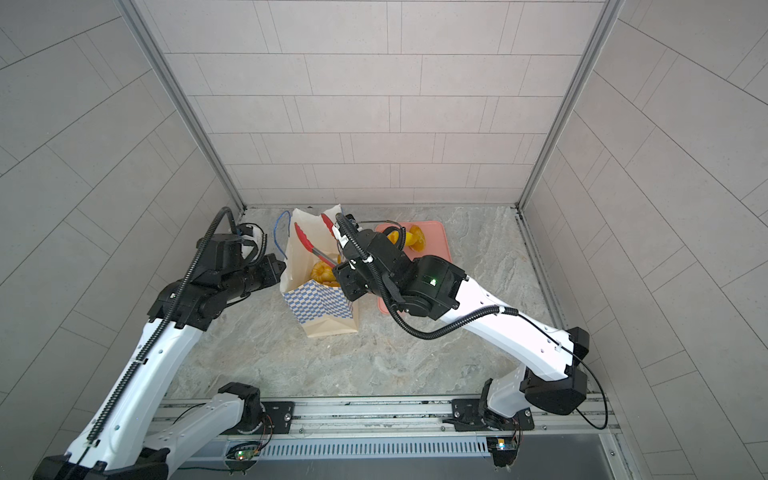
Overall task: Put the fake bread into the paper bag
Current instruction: 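Withdraw the empty right tongs from the bag back over the pink tray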
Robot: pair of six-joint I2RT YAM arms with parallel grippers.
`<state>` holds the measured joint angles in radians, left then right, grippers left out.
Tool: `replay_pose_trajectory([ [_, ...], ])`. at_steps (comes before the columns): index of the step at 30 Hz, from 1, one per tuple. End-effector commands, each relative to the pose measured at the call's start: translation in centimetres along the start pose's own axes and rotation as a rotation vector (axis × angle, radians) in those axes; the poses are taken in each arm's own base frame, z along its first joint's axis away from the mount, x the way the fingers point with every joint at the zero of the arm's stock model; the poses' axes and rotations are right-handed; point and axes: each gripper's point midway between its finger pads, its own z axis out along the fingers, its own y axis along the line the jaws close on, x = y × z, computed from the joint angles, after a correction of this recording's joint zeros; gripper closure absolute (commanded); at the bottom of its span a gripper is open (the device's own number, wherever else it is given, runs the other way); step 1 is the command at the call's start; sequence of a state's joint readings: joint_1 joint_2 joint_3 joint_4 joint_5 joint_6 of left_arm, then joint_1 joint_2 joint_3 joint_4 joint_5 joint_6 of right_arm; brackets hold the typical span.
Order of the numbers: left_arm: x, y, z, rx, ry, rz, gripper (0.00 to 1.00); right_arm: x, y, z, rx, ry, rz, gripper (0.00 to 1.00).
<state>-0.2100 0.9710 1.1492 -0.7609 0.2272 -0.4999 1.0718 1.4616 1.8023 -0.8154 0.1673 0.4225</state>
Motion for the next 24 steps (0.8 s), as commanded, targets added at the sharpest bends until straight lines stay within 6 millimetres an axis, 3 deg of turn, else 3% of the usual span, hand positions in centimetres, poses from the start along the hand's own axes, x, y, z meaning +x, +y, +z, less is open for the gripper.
replay_pose_trajectory([
  [1, 0.0, 0.0, -0.5, -0.002, -0.007, 0.002, 0.93, -2.8, -0.2, -2.3, 0.005, -0.092, -0.004, 0.48],
  [16, -0.1, 0.0, -0.5, -0.001, -0.007, -0.001, 0.93, -7.2, -0.6, -5.6, 0.031, -0.201, -0.059, 0.48],
  [24, -0.1, -0.1, -0.5, 0.0, -0.01, 0.0, 0.93, -8.5, -3.0, -7.0, 0.136, -0.242, -0.091, 0.47],
])
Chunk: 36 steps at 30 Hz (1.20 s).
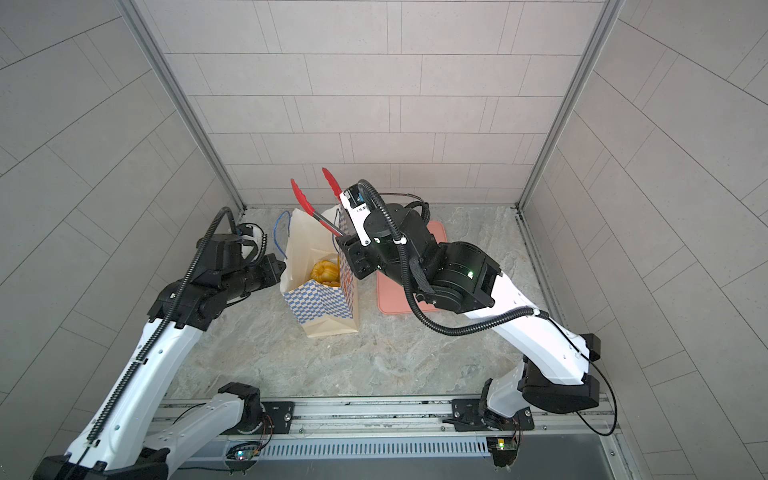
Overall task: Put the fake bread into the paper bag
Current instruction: 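Withdraw the empty right tongs from the bag back over the pink tray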
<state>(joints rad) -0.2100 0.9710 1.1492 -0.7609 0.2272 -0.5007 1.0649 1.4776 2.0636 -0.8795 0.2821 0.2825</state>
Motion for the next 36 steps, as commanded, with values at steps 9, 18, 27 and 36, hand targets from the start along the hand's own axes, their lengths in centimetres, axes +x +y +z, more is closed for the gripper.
replay_pose_trajectory([
  [9, -0.1, -0.1, -0.5, 0.0, -0.008, 0.0, 0.93, -0.8, -6.1, -1.4, 0.17, -0.035, 0.013, 0.47],
  [18, -0.2, -0.1, -0.5, 0.0, -0.007, 0.0, 0.93, 1.6, -10.2, -1.0, 0.251, 0.018, 0.071, 0.47],
  [27, -0.2, -0.1, -0.5, 0.0, -0.008, 0.001, 0.93, 4.9, -13.1, 0.6, 0.299, 0.101, 0.122, 0.48],
  [36, -0.2, -0.2, -0.4, 0.002, -0.005, 0.002, 0.93, 9.3, -16.6, 3.5, 0.328, 0.198, 0.216, 0.49],
])
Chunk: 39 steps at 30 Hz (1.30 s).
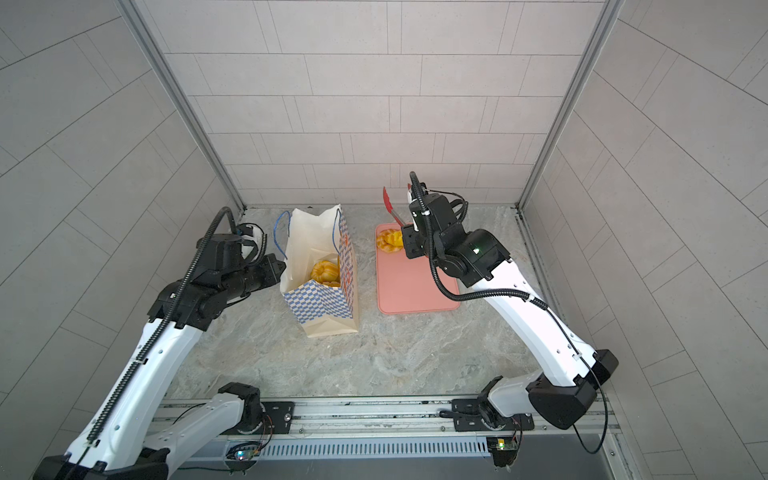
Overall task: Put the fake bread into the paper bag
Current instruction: 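Withdraw the empty right tongs from the bag back over the pink tray, then lower the right tongs onto the yellow oval roll and clamp it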
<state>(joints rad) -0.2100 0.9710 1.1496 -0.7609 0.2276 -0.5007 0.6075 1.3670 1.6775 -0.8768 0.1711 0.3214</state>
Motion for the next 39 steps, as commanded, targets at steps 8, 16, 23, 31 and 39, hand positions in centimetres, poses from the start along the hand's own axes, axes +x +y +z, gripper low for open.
replay_pose_trajectory([
  [8, -0.3, -0.2, -0.4, 0.001, -0.005, 0.005, 0.93, 1.3, -2.2, 4.3, -0.031, 0.051, 0.142, 0.5],
  [16, -0.2, -0.1, -0.4, -0.003, -0.005, 0.01, 0.93, 3.4, -3.8, 8.3, -0.02, 0.128, 0.194, 0.51],
  [23, -0.2, 0.0, -0.4, -0.008, -0.005, 0.009, 0.93, 5.4, -4.5, 11.2, -0.018, 0.191, 0.23, 0.52],
  [31, -0.1, 0.1, -0.3, -0.013, -0.001, 0.013, 0.93, 7.0, -4.9, 13.1, -0.007, 0.231, 0.239, 0.51],
  [39, 0.0, 0.3, -0.3, -0.019, 0.002, 0.012, 0.93, 8.3, -5.5, 14.7, 0.008, 0.267, 0.245, 0.51],
])
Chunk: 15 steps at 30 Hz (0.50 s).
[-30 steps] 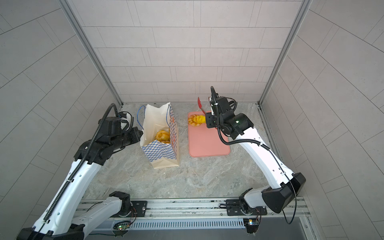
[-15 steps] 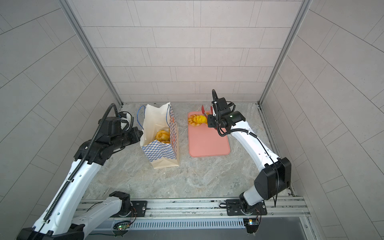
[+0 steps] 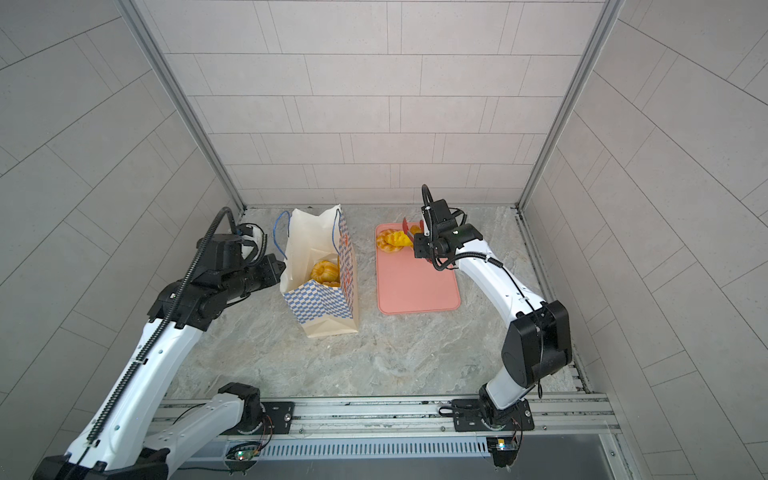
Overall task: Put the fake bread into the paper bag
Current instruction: 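Lower the right tongs onto the yellow oval roll and clamp it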
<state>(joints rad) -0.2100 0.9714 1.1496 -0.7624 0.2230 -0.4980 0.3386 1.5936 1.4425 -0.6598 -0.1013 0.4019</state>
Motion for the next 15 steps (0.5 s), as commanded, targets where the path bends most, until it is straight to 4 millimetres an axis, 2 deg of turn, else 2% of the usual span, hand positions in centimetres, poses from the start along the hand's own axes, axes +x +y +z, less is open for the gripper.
replay_pose_trajectory([
  [1, 0.0, 0.2, -0.3, -0.014, 0.001, 0.008, 0.93, -0.2, -0.4, 0.8, 0.007, -0.007, 0.016, 0.5],
  [15, 0.0, 0.2, -0.1, -0.018, 0.007, 0.011, 0.93, 1.2, -0.8, 3.5, 0.016, 0.063, 0.045, 0.5],
])
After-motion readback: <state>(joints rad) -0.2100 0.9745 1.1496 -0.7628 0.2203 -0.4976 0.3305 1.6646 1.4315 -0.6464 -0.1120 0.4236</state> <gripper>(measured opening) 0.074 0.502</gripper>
